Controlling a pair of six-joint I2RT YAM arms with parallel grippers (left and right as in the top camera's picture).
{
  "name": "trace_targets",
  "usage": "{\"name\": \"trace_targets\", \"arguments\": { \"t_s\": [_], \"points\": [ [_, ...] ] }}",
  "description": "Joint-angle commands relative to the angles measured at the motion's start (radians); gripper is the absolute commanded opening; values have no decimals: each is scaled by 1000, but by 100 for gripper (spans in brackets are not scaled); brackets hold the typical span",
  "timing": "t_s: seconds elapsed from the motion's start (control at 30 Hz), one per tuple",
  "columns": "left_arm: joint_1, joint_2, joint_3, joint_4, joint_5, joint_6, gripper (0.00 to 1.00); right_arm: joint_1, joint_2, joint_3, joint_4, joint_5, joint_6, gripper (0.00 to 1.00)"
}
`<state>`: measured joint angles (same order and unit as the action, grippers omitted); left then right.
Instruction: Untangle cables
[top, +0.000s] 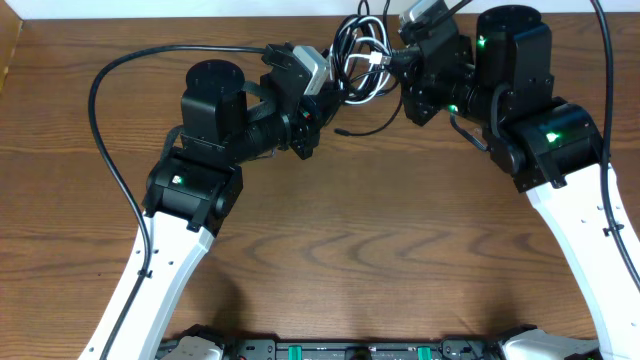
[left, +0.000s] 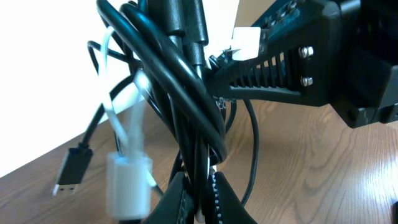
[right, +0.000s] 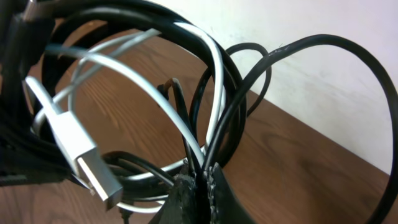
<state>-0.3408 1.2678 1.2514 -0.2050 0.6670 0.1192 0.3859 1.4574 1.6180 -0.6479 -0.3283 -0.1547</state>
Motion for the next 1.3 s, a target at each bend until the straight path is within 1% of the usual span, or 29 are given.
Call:
{"name": "trace_targets", "arguments": {
  "t_s": [0.0,0.03,0.07,0.1,0.13,0.17,0.2,0.4,0.57,0.77,0.9,1.1,1.17,1.27],
  "points": [
    [-2,-25,24,7,-6,-8,8,8,-19,22,-27,79,-23,1],
    [-2,-28,24,5,-6,-8,8,8,-18,22,-37,109,-23,2],
    [-2,-31,24,2,-6,-9,7,8,-17,22,-47,140,-23,15],
    [-2,-35,24,0,-6,-9,8,8,-16,22,-58,164,-23,37],
    [-2,-40,24,-2,-6,-9,8,8,-14,22,-69,182,-23,63],
    [-2,-43,24,-3,-6,-8,8,8,-14,22,-76,190,-23,87],
    [-2,-48,24,-3,-6,-8,8,8,-14,22,-79,192,-23,98],
    [-2,-65,24,-49,-64,-7,8,8,-13,22,-75,221,-22,99],
    [-2,-76,24,-63,-85,-7,8,9,-12,22,-79,217,-10,95],
    [-2,-81,24,-71,-100,-3,8,8,-11,22,-100,221,0,99],
    [-2,-89,24,-86,-125,-3,7,7,-3,22,-116,317,-27,99],
    [-2,-122,24,-86,-137,1,7,-7,14,22,-140,320,-26,99],
    [-2,-134,24,-85,-137,5,7,-6,23,22,-143,271,-22,98],
    [-2,-153,24,-85,-150,23,8,-6,30,22,-131,83,-5,94]
  ]
}}
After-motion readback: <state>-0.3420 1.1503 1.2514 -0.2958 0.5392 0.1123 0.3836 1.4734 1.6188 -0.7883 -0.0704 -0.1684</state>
